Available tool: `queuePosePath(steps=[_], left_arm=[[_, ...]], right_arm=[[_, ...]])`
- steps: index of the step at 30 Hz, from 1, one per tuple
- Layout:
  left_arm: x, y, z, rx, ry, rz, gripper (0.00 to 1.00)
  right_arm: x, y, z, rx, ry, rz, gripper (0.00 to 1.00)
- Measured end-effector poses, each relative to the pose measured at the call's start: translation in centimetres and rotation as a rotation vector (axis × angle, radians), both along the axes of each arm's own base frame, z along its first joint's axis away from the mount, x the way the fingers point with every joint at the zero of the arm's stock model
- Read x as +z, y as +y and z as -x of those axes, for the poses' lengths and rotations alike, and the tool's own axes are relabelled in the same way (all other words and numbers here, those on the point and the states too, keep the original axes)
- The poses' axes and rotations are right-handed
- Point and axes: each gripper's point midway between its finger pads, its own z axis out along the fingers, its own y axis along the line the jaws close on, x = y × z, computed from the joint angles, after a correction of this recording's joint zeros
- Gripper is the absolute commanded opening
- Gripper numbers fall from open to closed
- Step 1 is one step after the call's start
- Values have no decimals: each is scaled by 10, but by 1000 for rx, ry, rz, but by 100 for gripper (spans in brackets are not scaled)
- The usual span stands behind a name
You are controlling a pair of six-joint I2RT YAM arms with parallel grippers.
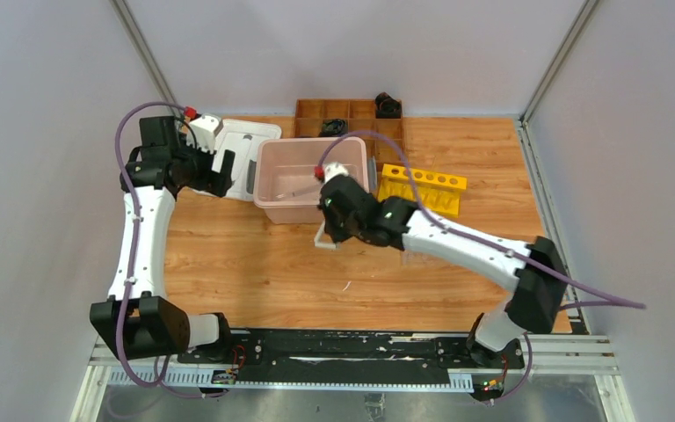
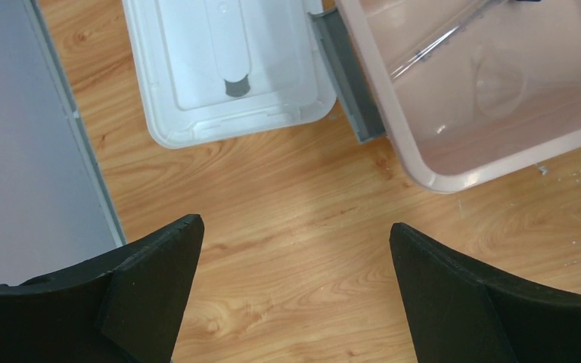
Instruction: Organize the chemistry lab equipment
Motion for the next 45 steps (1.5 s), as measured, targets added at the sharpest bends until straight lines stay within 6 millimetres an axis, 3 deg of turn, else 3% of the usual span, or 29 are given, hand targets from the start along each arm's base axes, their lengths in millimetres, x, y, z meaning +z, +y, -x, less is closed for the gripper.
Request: queuePosePath(steps=[3, 5, 8, 11, 15, 17, 20, 23, 27, 32, 37, 45], left_arm=[[-6, 14, 1, 38, 15, 2, 98], [-13, 20, 2, 57, 32, 11, 97], [-28, 26, 3, 74, 74, 33, 95], [-51, 28, 4, 86, 140, 56, 97], [-78, 31, 6, 114, 205, 84, 100], [-88, 32, 6, 132, 228, 99, 100], [-101, 34, 0, 162, 245, 113, 99], [-112, 39, -11, 199, 255, 119, 95], [-137, 49, -26, 263, 288, 122, 89], [-164, 59, -45, 347, 333, 137, 83], [-180, 67, -66, 425, 352, 155, 78], [-183, 88, -99, 517, 316, 124, 74]], right_arm=[[78, -7, -31, -41, -109, -146, 0], [117, -17, -56, -88, -170, -204, 0], [142, -30, -95, -160, -218, -218, 0], [130, -31, -129, -201, -210, -169, 0], [78, -22, -158, -211, -145, -53, 0], [51, -18, -164, -205, -108, 4, 9], [19, -16, -168, -202, -64, 73, 30], [3, -19, -168, -196, -43, 118, 40], [4, -23, -167, -199, -45, 133, 47], [7, -32, -157, -203, -50, 148, 49], [27, -41, -139, -202, -88, 141, 44], [94, -44, -92, -167, -215, 13, 41]])
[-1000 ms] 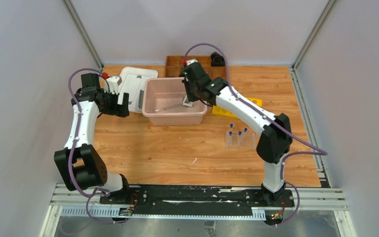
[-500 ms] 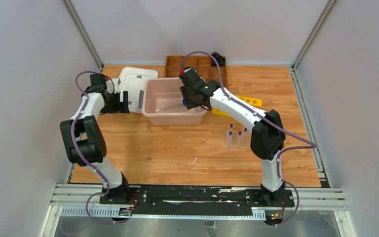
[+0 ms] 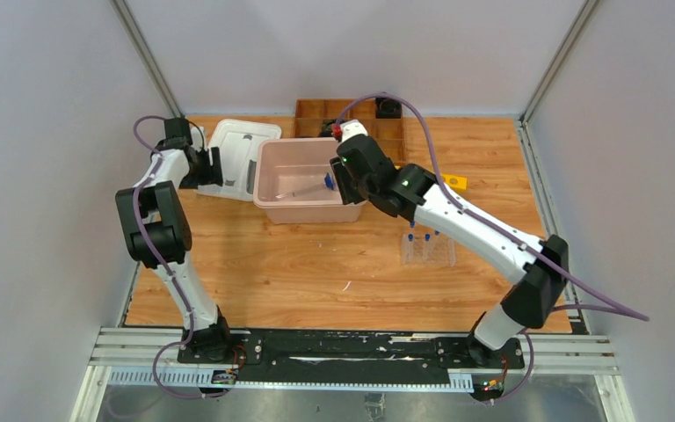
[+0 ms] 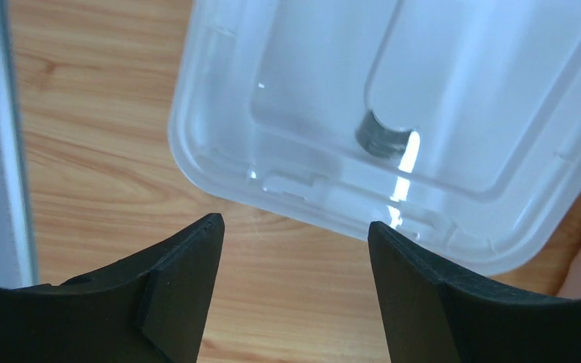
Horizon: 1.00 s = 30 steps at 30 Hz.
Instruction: Organize the chemistry lab equipment
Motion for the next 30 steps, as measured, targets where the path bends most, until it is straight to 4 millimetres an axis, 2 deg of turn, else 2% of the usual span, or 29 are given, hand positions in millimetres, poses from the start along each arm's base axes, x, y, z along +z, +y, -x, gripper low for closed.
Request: queuePosePath(steps=[2, 5, 9, 12, 15, 19, 23, 30], left_arm=[[7, 10, -10, 22, -28, -42, 72], [22, 25, -27, 39, -73, -109, 63], [48, 43, -57, 31, -147, -197, 57], [55, 51, -75, 5, -174, -234, 55], [42, 54, -85, -38, -156, -252, 53], [11, 56, -90, -96, -75, -254, 52], [-11, 58, -93, -127, -19, -242, 52], [-8, 65, -101, -155, -27, -218, 49]], right_arm=[[10, -3, 9, 5, -20, -28, 39], [13, -8, 17, 2, -28, -53, 36], [2, -11, 22, -6, -12, -47, 33], [-9, -12, 26, -6, 6, -36, 32], [-15, -12, 31, -1, 16, -27, 30], [-16, -13, 36, 4, 13, -34, 28], [-16, -16, 39, 3, 10, -44, 26], [-30, -18, 43, -2, 29, -33, 21]])
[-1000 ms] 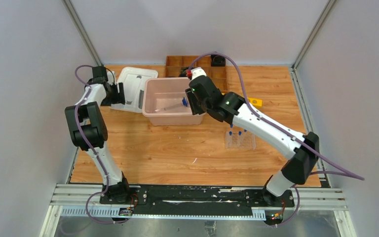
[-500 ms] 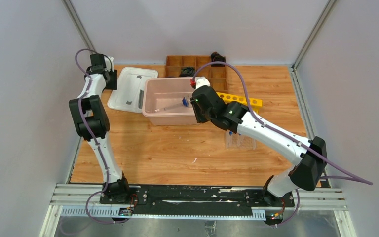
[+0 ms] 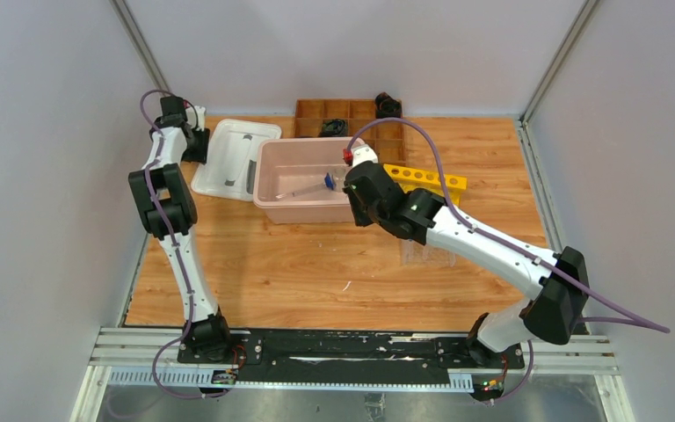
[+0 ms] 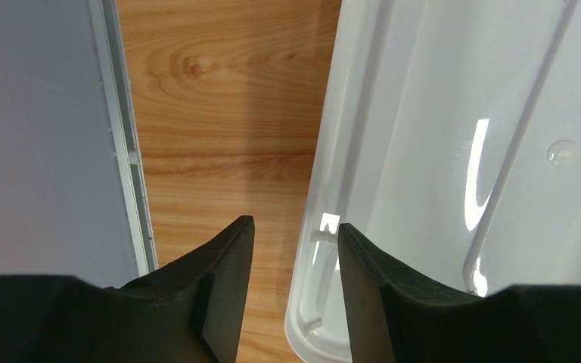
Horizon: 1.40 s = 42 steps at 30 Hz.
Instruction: Organize the chemistry lab equipment
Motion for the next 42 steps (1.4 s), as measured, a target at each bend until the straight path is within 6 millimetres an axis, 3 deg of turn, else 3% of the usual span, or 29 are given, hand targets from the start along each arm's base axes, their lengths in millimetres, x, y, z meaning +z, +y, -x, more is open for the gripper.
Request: queuePosePath(steps=[4, 10, 13, 17, 21, 25, 29, 33, 36, 42], left_arm=[[1, 0, -5, -19, -7, 14, 45], [-23, 1, -1, -39, 41, 58, 43], [-23, 3, -1, -49, 40, 67, 41], [-25, 3, 2, -59, 51, 74, 24], [-28, 0, 5, -77, 62, 77, 0], [-26, -2, 14, -70, 63, 71, 0], [-24, 1, 43, -26, 83, 25, 0], [-10, 3, 73, 1, 76, -77, 0], [12, -3, 88, -12, 41, -186, 0], [72, -22, 93, -57, -87, -429, 0]], right_arm=[[-2, 0, 0, -1, 2, 0, 18], [-6, -2, 2, -2, 7, 4, 14], [-5, -3, 3, -1, 4, 0, 12], [-1, -3, 4, -2, -2, -11, 8], [2, -6, 6, -6, -5, -22, 5], [3, -9, 9, -11, -4, -34, 3], [5, -11, 13, -9, -7, -46, 0], [7, -9, 22, 9, -9, -56, 0], [7, -7, 30, 29, -7, -65, 0], [14, -4, 47, 65, -14, -93, 0]])
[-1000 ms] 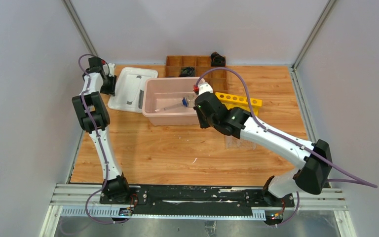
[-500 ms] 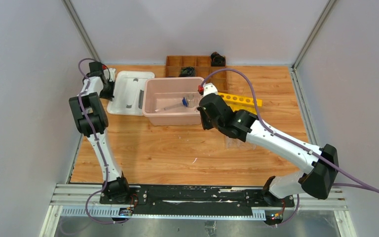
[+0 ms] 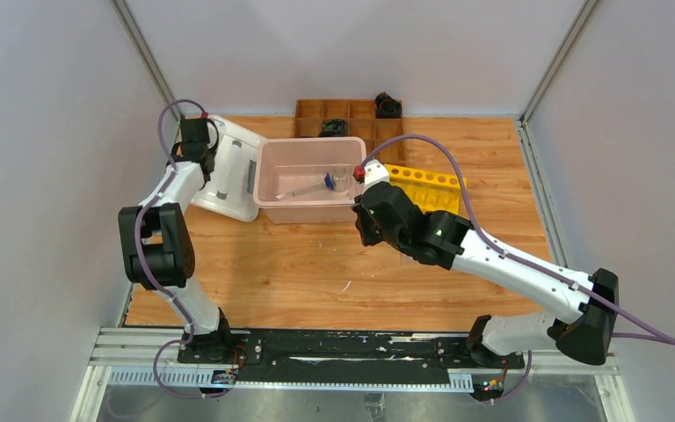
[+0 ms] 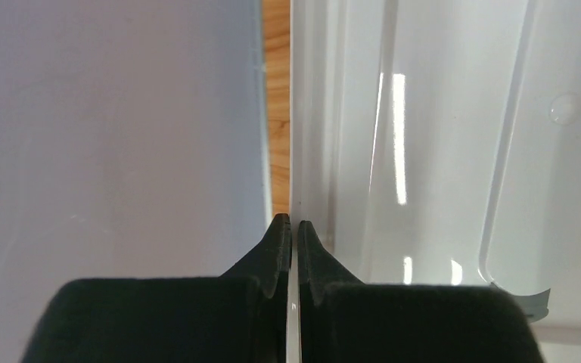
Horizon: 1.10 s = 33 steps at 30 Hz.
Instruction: Organize the chemistry lab equipment
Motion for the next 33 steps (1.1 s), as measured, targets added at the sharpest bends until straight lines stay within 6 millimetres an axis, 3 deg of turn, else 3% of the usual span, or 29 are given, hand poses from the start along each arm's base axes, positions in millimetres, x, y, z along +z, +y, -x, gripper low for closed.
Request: queuePosePath(steps=[9, 13, 22, 26, 29, 33], left_arm=[[44, 14, 27, 63, -61, -304, 0], [78, 14, 40, 76, -115, -392, 0], [175, -45, 55, -41, -332, -536, 0], [197, -65, 62, -101, -363, -588, 0], [212, -76, 71, -142, -372, -629, 0], [235, -86, 83, -184, -398, -681, 0]], right_arm=[[6, -5, 24, 32, -3, -50, 0], [4, -11, 29, 32, 1, -58, 0], [12, -16, 34, 30, -7, -90, 0], [16, -18, 34, 32, -15, -98, 4], [23, -19, 34, 42, -32, -95, 12], [48, -21, 31, 58, -75, -108, 24]])
